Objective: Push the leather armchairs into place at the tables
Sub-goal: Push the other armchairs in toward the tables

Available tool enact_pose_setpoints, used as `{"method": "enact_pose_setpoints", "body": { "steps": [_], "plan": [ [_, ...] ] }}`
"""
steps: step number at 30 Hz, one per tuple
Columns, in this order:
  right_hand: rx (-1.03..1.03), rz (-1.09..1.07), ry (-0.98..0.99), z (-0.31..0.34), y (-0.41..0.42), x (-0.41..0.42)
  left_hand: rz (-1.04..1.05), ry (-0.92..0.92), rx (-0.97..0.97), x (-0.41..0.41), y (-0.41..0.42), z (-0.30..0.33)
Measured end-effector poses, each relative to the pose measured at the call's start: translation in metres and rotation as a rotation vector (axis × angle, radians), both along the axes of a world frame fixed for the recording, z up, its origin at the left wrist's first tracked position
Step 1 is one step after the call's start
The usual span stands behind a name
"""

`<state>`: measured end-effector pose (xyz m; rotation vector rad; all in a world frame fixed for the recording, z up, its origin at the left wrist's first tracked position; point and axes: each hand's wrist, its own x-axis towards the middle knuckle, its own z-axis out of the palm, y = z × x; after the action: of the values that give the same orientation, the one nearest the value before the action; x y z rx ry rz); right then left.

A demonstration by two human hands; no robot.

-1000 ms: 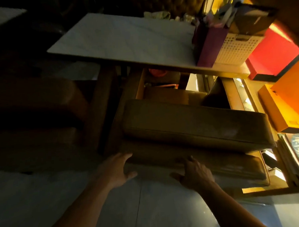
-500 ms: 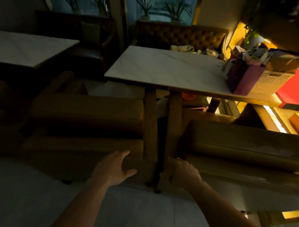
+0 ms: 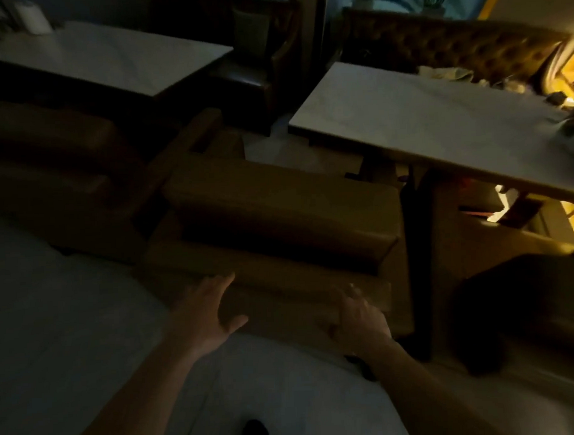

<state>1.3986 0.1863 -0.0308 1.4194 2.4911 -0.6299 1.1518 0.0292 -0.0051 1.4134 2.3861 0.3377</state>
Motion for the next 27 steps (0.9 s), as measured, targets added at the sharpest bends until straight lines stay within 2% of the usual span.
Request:
{"method": "enact_pose_setpoints", "body": {
  "steps": [9,18,27],
  "plan": [
    [0.048,-0.021,-0.052,-0.036,0.015,-0.072,-0.069,0.072,-0.096,-0.126,0.021,-0.042],
    [0.046,-0.116,-0.193,-0.055,0.047,-0.067,-0.244,0.119,-0.158,-0.174,0.068,-0.085],
    [0.163,-0.219,-0.123,-0.080,0.046,-0.068,-0.387,0.203,-0.072,-0.190,0.080,-0.114]
  ]
}}
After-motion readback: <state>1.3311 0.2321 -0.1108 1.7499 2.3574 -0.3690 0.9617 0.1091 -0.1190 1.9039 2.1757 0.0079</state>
